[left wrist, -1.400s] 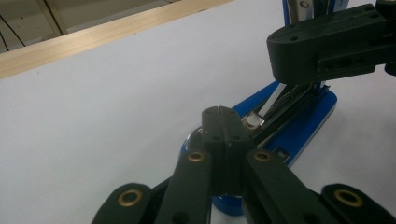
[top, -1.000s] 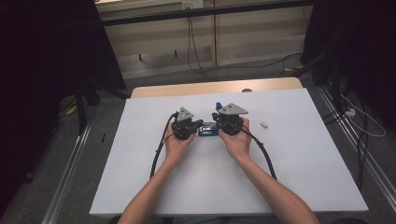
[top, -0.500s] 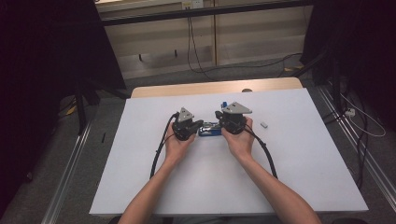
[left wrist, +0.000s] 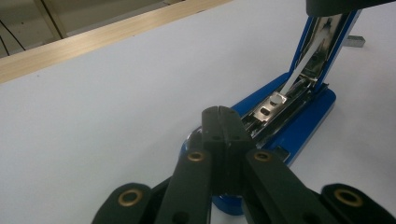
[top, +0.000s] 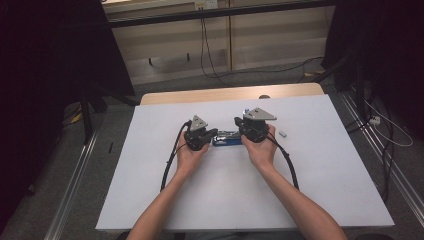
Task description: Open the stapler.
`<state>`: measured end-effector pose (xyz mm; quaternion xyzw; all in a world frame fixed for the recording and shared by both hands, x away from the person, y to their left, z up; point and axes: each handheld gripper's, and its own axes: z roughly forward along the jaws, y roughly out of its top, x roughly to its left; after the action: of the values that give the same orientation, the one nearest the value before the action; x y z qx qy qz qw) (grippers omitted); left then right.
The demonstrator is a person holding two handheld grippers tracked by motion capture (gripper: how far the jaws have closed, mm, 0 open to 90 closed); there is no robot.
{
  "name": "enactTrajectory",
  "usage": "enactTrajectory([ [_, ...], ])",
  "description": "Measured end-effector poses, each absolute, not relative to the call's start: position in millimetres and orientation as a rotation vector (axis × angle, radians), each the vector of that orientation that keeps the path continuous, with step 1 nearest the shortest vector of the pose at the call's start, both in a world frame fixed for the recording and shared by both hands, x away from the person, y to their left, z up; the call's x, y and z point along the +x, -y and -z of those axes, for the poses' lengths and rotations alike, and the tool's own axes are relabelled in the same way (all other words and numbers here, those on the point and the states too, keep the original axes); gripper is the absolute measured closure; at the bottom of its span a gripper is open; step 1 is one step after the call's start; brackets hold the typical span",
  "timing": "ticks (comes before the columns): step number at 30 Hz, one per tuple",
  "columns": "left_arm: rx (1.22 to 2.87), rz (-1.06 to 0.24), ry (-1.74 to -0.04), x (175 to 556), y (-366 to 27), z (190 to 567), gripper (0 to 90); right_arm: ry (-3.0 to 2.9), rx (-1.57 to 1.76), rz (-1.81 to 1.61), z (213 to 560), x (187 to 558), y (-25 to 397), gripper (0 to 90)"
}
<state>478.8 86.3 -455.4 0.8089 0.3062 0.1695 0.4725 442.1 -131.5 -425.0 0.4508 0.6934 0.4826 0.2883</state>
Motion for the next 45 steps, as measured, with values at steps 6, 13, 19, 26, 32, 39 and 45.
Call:
enactTrajectory([
  [6,1.979,-0.415,-0.751,478.8,-86.2,455.4,90.0,-1.841,1.215,-1.276,425.0,441.5,138.4,90.0],
  [13,1.983,-0.417,-0.747,478.6,-86.4,455.3,90.0,-1.827,1.237,-1.261,426.6,439.0,151.2,90.0],
  [19,1.986,-0.424,-0.741,478.5,-86.2,455.6,90.0,-1.814,1.250,-1.250,430.4,436.5,160.9,90.0],
  [26,1.982,-0.420,-0.743,479.3,-86.1,456.2,90.0,-1.825,1.230,-1.244,430.4,436.4,164.0,90.0],
  [32,1.983,-0.426,-0.743,478.9,-85.6,456.1,90.0,-1.828,1.230,-1.242,430.5,436.2,164.4,90.0],
  [39,1.983,-0.427,-0.741,478.8,-85.7,456.2,90.0,-1.820,1.253,-1.227,433.7,436.9,172.1,90.0],
  [45,1.985,-0.429,-0.740,478.8,-85.7,456.2,90.0,-1.816,1.263,-1.205,435.8,436.2,179.7,90.0],
])
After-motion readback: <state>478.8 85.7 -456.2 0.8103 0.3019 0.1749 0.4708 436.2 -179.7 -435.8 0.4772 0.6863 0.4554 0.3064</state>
